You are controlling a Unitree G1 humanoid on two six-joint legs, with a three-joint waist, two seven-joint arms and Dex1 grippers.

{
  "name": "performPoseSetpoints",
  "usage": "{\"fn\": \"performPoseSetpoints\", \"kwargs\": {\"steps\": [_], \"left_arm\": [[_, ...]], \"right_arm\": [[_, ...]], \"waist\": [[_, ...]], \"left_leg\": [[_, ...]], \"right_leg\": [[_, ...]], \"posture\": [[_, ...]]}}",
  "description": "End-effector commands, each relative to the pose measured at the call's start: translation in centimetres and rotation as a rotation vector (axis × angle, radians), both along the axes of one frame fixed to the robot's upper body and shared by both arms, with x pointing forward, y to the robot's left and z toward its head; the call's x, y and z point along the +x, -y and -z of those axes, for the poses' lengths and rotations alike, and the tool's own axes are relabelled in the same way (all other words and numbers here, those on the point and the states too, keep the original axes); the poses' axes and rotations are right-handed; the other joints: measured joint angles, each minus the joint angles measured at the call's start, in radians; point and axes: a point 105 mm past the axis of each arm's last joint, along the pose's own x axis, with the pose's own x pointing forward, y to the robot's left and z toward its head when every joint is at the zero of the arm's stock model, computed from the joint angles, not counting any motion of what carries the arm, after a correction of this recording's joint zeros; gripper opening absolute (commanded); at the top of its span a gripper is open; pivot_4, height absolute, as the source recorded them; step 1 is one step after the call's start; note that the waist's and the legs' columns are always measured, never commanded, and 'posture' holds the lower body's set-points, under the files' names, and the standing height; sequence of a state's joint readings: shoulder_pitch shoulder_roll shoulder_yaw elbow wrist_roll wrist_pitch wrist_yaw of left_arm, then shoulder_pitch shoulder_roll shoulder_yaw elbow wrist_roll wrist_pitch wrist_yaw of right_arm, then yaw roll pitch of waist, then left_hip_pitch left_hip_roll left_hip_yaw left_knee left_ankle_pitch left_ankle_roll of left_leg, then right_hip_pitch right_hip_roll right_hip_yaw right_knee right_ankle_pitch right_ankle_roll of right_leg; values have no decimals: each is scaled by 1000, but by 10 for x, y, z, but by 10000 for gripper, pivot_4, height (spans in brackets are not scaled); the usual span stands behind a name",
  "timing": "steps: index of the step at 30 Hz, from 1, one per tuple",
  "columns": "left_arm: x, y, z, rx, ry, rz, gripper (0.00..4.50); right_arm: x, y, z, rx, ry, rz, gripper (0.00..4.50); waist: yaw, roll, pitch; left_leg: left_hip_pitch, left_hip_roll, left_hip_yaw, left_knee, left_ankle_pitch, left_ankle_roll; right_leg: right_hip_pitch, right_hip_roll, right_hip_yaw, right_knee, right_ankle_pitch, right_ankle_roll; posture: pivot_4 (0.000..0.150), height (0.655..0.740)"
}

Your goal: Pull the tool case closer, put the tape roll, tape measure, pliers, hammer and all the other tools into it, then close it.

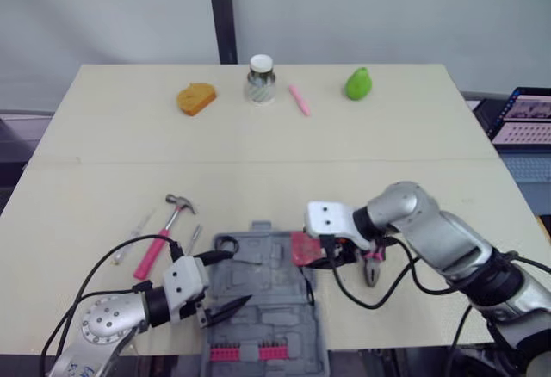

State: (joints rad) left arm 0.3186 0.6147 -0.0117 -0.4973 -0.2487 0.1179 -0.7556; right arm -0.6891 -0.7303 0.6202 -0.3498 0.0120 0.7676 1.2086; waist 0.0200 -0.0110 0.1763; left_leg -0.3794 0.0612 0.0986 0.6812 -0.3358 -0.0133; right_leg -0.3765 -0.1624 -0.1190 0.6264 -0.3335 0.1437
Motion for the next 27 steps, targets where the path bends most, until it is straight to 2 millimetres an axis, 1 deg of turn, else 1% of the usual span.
{"fn": "performPoseSetpoints", "kwargs": {"steps": [1,10,14,21,27], "left_arm": [[0,6,-4,-12,31,7,45000],[0,8,-2,-21,36,3,45000],[1,7,-3,-31,37,-8,45000],[3,0,-6,-56,38,-63,45000],[1,-3,-7,-56,34,-75,45000]], "right_arm": [[7,-3,-2,-37,63,4,28786],[16,-6,4,-102,109,-24,28786],[19,-10,7,-110,117,-40,28786],[21,-20,9,-107,125,-77,28786],[21,-25,12,-105,131,-99,28786]], "waist": [[-1,0,0],[-15,0,0],[-24,0,0],[-25,0,0],[-24,0,0]], "left_leg": [[0,0,0,0,0,0],[0,1,0,0,0,0],[0,1,0,0,-1,-1],[0,1,0,-1,-1,-1],[0,1,0,0,-1,-1]], "right_leg": [[0,0,0,0,0,0],[0,0,-1,0,0,0],[0,0,-1,0,0,0],[-1,0,-1,0,0,0],[-1,0,-1,0,0,0]], "posture": [[1500,7400],[1500,7400],[1500,7400],[1500,7400],[1500,7400]]}}
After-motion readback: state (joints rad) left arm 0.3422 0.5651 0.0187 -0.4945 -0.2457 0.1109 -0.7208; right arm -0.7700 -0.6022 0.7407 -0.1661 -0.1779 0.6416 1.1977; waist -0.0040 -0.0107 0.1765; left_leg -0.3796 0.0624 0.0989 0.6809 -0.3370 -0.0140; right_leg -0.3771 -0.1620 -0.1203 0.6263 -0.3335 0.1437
